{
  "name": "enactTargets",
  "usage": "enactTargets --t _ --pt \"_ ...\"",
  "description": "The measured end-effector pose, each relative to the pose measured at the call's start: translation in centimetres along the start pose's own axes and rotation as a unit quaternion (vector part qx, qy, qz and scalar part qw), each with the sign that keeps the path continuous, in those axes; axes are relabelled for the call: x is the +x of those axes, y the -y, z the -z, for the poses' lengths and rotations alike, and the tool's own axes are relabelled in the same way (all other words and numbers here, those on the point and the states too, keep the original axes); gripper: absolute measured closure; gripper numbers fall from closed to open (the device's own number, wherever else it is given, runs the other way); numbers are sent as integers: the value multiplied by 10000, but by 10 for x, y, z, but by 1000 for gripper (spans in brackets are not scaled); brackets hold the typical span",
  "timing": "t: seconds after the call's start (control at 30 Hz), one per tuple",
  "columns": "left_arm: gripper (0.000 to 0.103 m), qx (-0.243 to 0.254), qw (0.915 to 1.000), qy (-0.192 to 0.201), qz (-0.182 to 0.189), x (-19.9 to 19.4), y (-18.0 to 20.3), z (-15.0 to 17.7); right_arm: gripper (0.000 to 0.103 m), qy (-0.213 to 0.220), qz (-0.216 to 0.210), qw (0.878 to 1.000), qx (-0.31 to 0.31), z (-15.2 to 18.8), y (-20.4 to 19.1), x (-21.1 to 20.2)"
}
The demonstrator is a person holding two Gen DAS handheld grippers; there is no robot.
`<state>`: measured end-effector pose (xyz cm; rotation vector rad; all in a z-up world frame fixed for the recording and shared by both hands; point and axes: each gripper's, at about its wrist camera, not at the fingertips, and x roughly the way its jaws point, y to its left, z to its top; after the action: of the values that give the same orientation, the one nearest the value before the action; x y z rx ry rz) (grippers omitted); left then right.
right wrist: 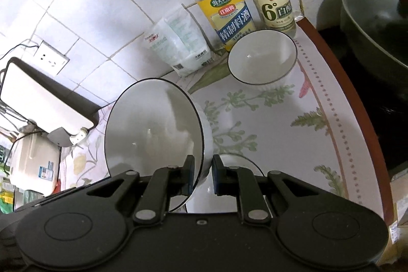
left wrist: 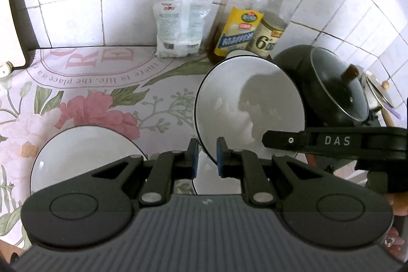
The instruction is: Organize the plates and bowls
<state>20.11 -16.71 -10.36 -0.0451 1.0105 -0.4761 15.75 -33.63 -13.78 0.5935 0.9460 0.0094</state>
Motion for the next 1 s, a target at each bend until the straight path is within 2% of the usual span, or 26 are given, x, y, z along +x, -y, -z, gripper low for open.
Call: enactTargets --t 0.5,1.0 --pt "90 86 9989 -314 341 -14 22 33 85 -20 247 9996 -145 36 15 -38" --pt "90 -211 9975 -616 277 20 10 60 85 -138 299 9994 -65 59 35 -9"
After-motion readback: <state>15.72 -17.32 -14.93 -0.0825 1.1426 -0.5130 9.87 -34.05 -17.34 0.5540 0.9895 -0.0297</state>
